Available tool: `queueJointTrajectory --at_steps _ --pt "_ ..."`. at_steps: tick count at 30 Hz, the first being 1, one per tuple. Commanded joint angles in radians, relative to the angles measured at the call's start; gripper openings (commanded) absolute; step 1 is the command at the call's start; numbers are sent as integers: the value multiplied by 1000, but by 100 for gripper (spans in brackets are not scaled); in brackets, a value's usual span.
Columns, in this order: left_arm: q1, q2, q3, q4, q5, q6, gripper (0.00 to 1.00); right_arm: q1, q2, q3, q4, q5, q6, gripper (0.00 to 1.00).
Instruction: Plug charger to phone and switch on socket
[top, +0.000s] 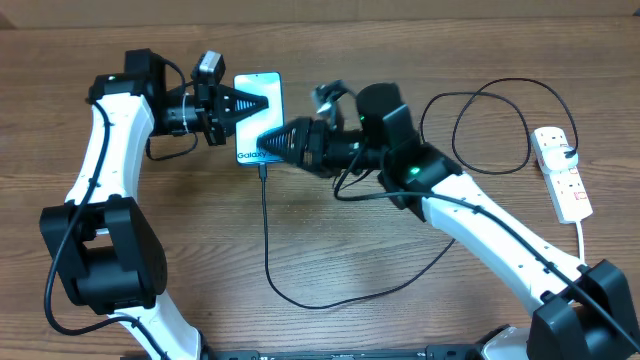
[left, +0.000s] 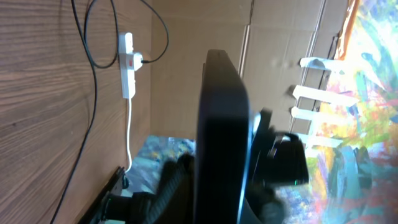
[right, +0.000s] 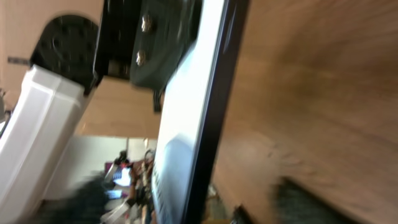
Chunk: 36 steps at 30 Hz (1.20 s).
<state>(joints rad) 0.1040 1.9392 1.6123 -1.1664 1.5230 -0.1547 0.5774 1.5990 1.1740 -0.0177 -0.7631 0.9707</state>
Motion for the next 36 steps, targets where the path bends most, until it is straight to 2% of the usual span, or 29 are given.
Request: queueJointTrajectory --at_steps 1,5,9,10,14,22,24,26,29,31,33,36 --pt "-10 -29 13 -3 56 22 4 -14 1 5 -19 -99 -121 100" --pt "-10 -29 13 -3 31 44 4 -14 1 5 -126 -242 -232 100" --pt "-13 -29 13 -3 19 43 4 0 1 5 -211 -249 -243 100" --pt "-13 -29 13 -3 19 43 4 6 1 5 -214 -249 -243 98" --pt "-16 -29 13 -3 5 43 4 42 1 5 -172 -248 -238 68" --pt "-38 -29 13 -5 -2 34 4 56 1 5 -119 -120 -128 67" --pt "-39 -29 13 -4 -2 34 4 56 1 5 -118 -108 -119 63" --pt "-39 -29 13 -4 -2 34 4 56 1 5 -118 -105 -110 50" --pt "-39 -29 13 -4 -3 34 4 55 1 5 -117 -104 -110 20" --pt "-39 -29 13 -4 -3 34 4 55 1 5 -116 -101 -111 8" --pt "-39 -29 13 -4 -3 34 4 55 1 5 -110 -101 -111 4" --pt "-39 -29 13 -4 -2 34 4 55 1 5 -89 -101 -111 4"
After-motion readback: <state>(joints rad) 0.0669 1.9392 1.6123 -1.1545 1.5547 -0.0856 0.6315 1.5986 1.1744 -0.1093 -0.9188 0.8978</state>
